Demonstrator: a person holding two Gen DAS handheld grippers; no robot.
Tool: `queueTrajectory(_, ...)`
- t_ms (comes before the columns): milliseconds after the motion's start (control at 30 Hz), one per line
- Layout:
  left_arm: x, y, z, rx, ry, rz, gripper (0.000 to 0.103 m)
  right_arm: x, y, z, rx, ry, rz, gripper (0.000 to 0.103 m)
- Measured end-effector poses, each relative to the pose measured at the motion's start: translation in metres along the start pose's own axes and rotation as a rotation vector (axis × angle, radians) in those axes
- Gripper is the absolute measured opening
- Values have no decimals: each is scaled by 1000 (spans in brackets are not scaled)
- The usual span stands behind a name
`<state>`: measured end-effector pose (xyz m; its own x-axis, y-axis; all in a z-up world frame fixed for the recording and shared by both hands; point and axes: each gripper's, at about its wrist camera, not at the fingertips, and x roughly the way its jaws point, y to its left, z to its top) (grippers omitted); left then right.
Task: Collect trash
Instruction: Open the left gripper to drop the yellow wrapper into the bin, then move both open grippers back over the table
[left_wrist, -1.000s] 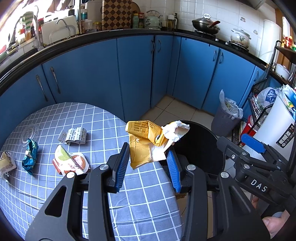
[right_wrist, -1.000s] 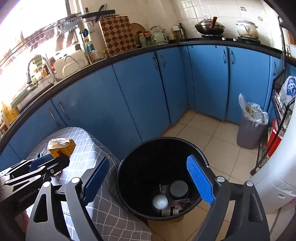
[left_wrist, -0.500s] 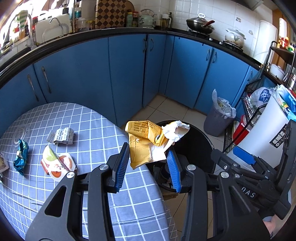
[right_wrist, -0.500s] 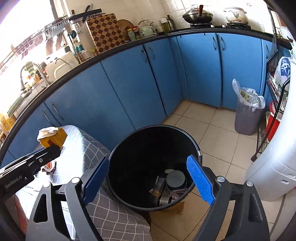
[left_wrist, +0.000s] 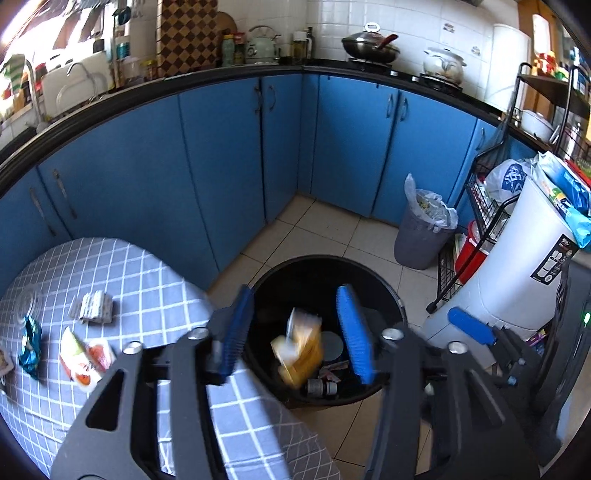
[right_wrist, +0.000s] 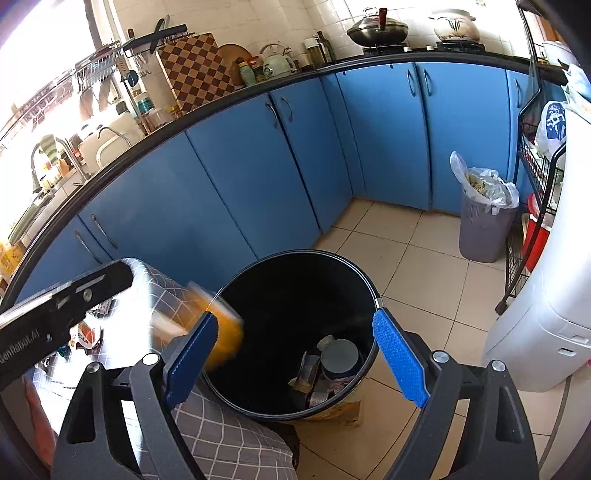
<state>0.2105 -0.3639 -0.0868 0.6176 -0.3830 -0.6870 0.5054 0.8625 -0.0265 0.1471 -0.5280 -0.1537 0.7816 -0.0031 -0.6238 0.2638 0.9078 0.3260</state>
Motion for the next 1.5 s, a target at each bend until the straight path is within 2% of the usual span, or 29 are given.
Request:
queueTrajectory(33,0,-2,2,2,-4,1,77,0,0,0,-3,2,-1,84)
queueTrajectory(133,-6,-4,2,6,-55,22,87,2,1,-1,-12,5,-3,84)
queueTrajectory(267,-4,-3,-3,27,-44,44,87,4,0,-1,0,12,7,84)
queueTrajectory(433,-6,8,-7,-4,-24,57,87,0,10,-2,-20,9,13,84)
queueTrajectory(767,-43,41,-13,-51,-64,110,88,-19,47,-1,-85,-2,39,84)
queueTrajectory(1033,-82,95,-28,-128,-100,200,88,-34,105,-10,-188,-1,78,84)
queueTrajectory(1267,-119,164,-49,-230,-133,279,88,-38,175,-23,-310,2,118,84)
queueTrajectory(1500,-151,233,-71,-267,-183,404,87,-28,246,-40,-396,15,156,84)
